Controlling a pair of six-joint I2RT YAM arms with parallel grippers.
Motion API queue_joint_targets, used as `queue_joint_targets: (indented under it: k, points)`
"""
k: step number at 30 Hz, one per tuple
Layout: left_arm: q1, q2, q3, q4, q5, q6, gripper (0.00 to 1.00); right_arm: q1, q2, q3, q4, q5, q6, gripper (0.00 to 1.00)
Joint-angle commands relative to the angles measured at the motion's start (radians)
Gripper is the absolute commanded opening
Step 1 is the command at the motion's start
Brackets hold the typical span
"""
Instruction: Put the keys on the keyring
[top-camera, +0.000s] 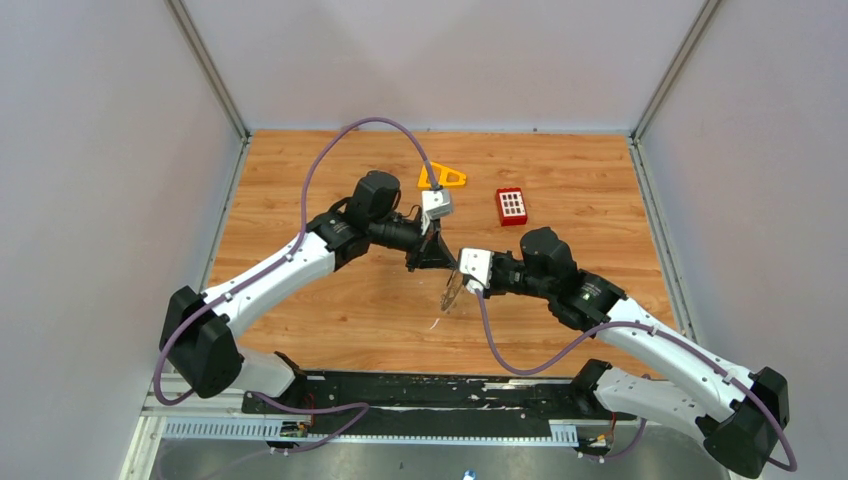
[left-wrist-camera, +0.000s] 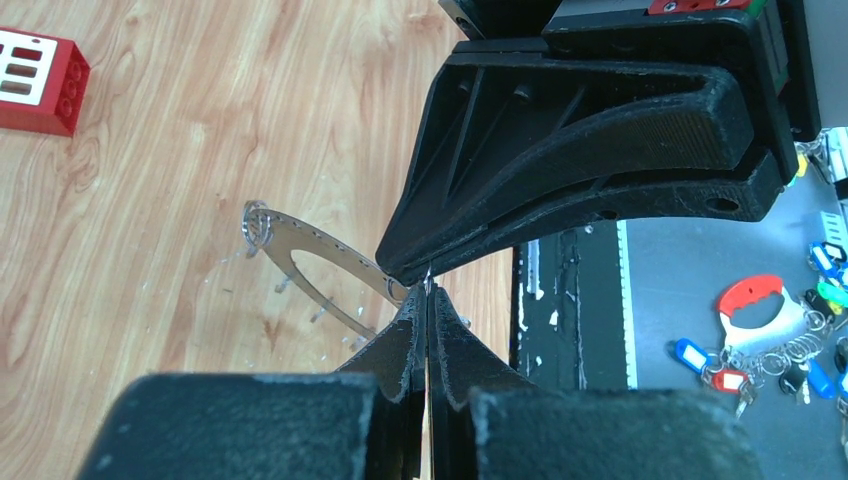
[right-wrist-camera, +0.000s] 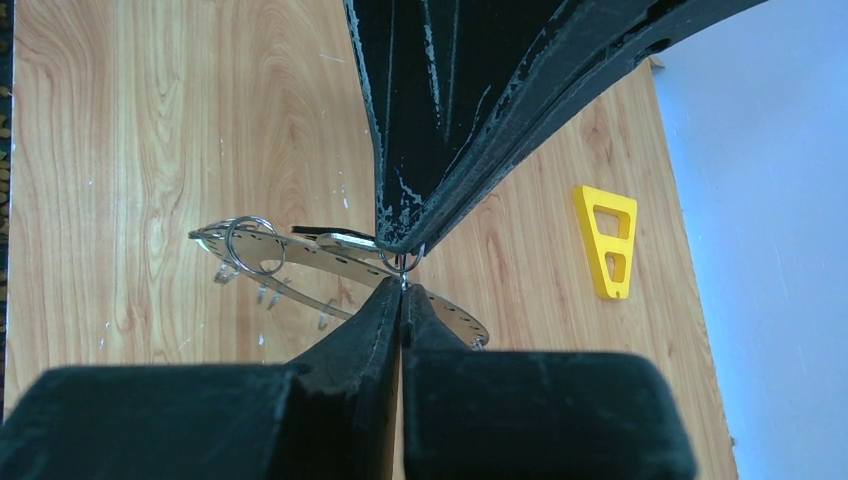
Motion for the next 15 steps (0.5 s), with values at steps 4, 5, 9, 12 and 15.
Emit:
queue_joint_targets:
  k: [4,5,9,12,15]
  points:
    - [-0.002,0.0,0.049,-0.009,-0.037,0.084,0.0,0.01,-0.015,0.019,0.031,-0.013,-0.002,0.0]
    - [-0.002,-0.002,0.052,-0.02,-0.041,0.096,0.0,0.01,-0.016,0.02,0.032,-0.013,0.002,0.0]
    - [-0.002,-0.003,0.065,-0.059,-0.054,0.133,0.0,0.009,-0.01,0.031,0.023,-0.015,0.011,0.0]
    - [-0.002,-0.004,0.071,-0.081,-0.065,0.156,0.0,0.009,-0.006,0.035,0.016,-0.016,0.013,0.0]
    - [-0.002,-0.002,0.081,-0.102,-0.074,0.179,0.0,0.009,-0.007,0.035,0.015,-0.016,0.01,0.0]
